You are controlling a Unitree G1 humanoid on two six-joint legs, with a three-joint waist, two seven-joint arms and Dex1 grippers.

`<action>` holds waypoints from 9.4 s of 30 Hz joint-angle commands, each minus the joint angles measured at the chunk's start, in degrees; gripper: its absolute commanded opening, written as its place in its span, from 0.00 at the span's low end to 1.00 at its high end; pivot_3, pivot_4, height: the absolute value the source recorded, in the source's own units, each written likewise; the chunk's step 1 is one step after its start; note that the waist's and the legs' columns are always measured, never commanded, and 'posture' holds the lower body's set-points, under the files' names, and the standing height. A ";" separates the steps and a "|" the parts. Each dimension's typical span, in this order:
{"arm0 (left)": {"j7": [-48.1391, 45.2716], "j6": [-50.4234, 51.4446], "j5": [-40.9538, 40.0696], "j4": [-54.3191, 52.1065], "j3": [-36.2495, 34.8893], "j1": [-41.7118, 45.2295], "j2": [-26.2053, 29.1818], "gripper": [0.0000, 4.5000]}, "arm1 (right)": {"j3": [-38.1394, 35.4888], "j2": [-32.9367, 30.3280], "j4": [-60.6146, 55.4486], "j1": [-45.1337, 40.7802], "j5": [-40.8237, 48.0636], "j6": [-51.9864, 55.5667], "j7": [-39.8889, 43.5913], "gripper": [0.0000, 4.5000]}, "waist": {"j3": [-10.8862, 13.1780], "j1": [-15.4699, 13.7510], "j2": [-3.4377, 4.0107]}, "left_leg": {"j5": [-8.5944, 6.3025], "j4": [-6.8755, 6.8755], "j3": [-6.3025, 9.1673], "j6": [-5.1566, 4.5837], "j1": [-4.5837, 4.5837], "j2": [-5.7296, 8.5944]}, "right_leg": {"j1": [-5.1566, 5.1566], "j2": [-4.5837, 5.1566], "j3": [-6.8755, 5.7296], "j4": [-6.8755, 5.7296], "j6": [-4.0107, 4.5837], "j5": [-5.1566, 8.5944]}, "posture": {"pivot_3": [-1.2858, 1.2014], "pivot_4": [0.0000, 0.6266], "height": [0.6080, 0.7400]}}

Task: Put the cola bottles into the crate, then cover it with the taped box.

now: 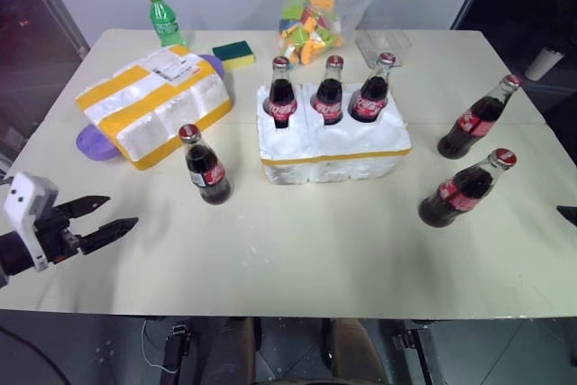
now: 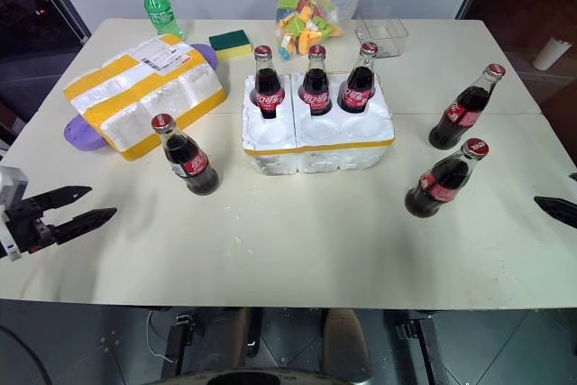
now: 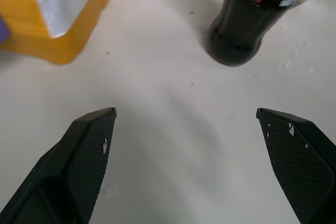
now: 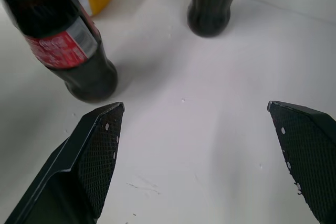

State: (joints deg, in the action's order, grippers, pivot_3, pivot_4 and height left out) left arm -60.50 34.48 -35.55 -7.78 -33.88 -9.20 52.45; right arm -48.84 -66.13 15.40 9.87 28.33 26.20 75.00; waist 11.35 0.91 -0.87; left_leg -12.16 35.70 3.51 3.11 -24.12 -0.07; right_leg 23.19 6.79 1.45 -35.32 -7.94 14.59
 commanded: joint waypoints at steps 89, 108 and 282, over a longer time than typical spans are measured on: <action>-28.28 7.57 2.39 19.39 31.28 68.69 -7.66 0.99 | -22.41 12.63 -50.01 9.54 26.95 32.56 -19.13 1.00 | 0.06 -0.02 -0.10 | 0.03 0.41 0.40 -0.04 -0.25 0.08 | 0.18 -0.13 -0.10 -0.85 -0.60 -0.12 | 0.52 0.24 0.99; -13.70 8.02 0.92 -2.45 40.87 54.11 -14.42 0.99 | 1.51 26.68 -40.90 9.00 13.22 14.81 -30.64 1.00 | -0.07 -0.19 -0.14 | -0.02 0.26 0.26 -0.10 0.48 0.04 | -0.73 -0.13 0.00 -0.33 -0.30 0.03 | 0.52 0.24 0.99; 17.11 -5.67 23.86 -8.31 14.26 24.33 8.63 1.00 | 8.12 3.18 -33.60 -30.78 20.91 34.52 -16.06 0.98 | 0.50 -0.10 0.56 | 0.07 0.30 0.32 -0.09 -0.24 0.05 | 0.14 -0.23 0.01 -0.75 -0.46 -0.04 | 0.52 0.24 0.99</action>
State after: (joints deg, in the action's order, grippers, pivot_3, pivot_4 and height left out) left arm -45.75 31.29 -16.77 -18.13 -17.20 16.77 59.13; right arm -35.76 -61.31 -14.04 -22.90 46.37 60.40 54.28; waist 11.85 0.80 -0.31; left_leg -12.09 36.01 3.79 3.02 -24.29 -0.02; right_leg 23.30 6.57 1.48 -36.08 -8.39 14.55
